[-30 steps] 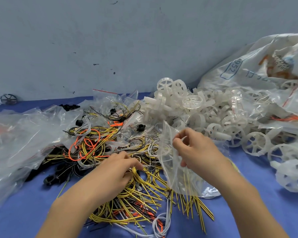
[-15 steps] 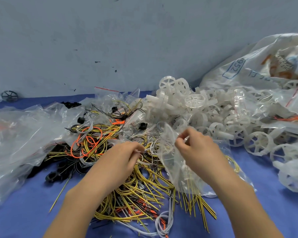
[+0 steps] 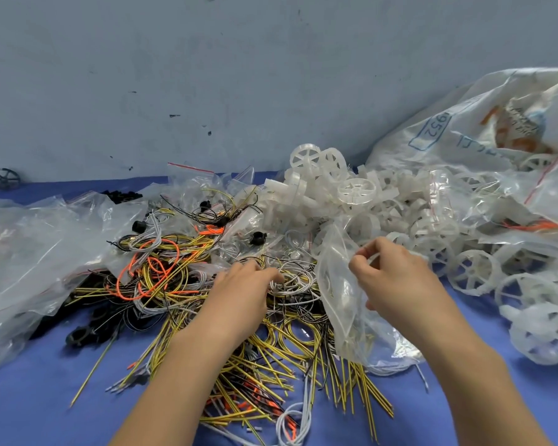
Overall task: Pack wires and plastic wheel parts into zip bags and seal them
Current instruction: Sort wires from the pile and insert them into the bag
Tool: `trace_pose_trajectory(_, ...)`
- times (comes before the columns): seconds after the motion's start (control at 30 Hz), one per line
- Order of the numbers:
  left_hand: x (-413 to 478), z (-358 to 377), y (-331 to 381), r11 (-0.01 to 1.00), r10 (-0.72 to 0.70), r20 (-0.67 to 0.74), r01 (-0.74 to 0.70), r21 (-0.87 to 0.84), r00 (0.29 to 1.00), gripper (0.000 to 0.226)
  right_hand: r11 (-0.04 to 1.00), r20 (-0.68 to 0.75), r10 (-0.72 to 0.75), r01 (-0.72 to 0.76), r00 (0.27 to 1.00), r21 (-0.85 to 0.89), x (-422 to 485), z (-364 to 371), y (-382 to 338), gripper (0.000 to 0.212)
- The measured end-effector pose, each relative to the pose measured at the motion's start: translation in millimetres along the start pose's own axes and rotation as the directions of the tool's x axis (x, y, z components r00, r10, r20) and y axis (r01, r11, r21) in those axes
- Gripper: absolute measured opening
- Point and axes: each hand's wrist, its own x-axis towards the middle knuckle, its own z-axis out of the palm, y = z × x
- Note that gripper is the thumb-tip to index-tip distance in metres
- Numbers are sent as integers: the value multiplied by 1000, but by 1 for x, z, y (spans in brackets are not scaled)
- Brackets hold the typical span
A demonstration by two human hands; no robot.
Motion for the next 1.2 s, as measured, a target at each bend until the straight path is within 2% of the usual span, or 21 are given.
trace_pose_trajectory(0.1, 1, 2, -2, 1000, 7, -18, -7, 4, 1000, 51, 1000, 10, -8, 8, 1000, 7, 0, 1, -1, 13)
trace_pose_trajectory(0.23, -6, -17, -13, 993, -24, -77, 14, -117, 997, 35, 998, 36, -64, 64, 997, -11, -1, 10, -10, 13)
trace_pose_trajectory(0.3, -10, -32, -24, 981, -97, -163, 67, -181, 982, 28, 994, 78, -101, 104, 992, -32, -3, 20, -17, 14)
trace_pose_trajectory(0.4, -18, -50, -52, 955, -270, -320, 210, -210, 908, 26, 987, 130, -127, 138, 983, -81, -5, 33, -21, 14)
trace_pose_trajectory(0.5, -27, -57, -79, 923, -377, -335, 320, -213, 864, 25, 982, 144, -139, 156, 980, -111, -5, 40, -22, 14)
trace_pose_trajectory(0.7, -32, -41, -80, 947, -321, -195, 320, -36, 927, 29, 981, 161, -146, 165, 976, -106, -5, 44, -28, 15)
trace_pose_trajectory(0.83, -26, -21, -66, 919, -328, -188, 359, 163, 926, 34, 982, 157, -144, 160, 977, -99, -7, 46, -29, 14)
trace_pose_trajectory(0.9, -23, -18, -63, 909, -342, -192, 376, 180, 920, 32, 981, 158, -147, 164, 976, -100, -7, 47, -28, 14)
trace_pose_trajectory(1.03, -19, -22, -61, 929, -354, -164, 367, 57, 921, 26, 979, 173, -151, 171, 973, -108, -6, 47, -26, 15)
trace_pose_trajectory(1.1, -18, -33, -58, 935, -346, -183, 324, -142, 920, 26, 979, 174, -152, 172, 973, -108, -6, 47, -26, 15)
trace_pose_trajectory(1.2, -18, -57, -48, 881, -280, -261, 140, -451, 924, 25, 979, 162, -156, 174, 974, -107, -7, 46, -25, 14)
